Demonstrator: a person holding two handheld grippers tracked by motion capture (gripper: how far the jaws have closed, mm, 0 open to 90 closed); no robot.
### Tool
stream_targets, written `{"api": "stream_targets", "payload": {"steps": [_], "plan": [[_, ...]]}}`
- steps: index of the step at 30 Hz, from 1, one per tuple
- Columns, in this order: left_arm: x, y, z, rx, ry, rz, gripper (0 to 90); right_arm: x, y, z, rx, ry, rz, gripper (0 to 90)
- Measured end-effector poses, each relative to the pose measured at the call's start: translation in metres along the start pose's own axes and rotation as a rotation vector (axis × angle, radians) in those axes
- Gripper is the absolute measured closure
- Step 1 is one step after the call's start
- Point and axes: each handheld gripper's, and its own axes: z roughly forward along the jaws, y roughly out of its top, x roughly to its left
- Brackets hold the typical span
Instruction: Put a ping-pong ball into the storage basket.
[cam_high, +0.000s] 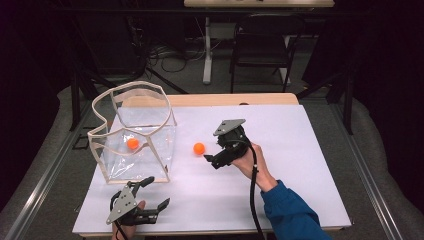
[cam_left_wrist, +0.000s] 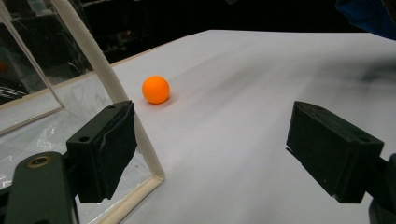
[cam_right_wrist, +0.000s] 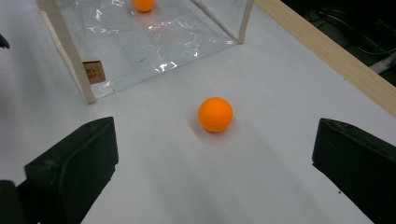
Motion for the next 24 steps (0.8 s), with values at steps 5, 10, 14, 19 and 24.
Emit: {"api": "stream_targets", "payload": {"steps": [5,10,14,19,24], "plan": [[0.0,0.0,0.0,0.005,-0.002,0.0,15.9,-0.003,-0.001,0.003,0.001,-0.017,0.002,0.0],[0.0,-0.001,0.0,0.002,0.003,-0.004,15.9,-0.008,-0.004,0.012,0.018,-0.023,0.013,0.0],[0.0,0.0,0.001,0.007,0.001,0.003,15.9,-0.01,-0.007,0.02,0.024,-0.023,0.028,0.0],[0.0,0.0,0.003,0.003,-0.005,0.007,15.9,-0.01,-0.007,0.022,0.035,-0.035,0.02,0.0],[0.0,0.0,0.002,0.002,-0.007,0.007,15.9,-0.012,-0.007,0.026,0.044,-0.049,0.021,0.0]]}}
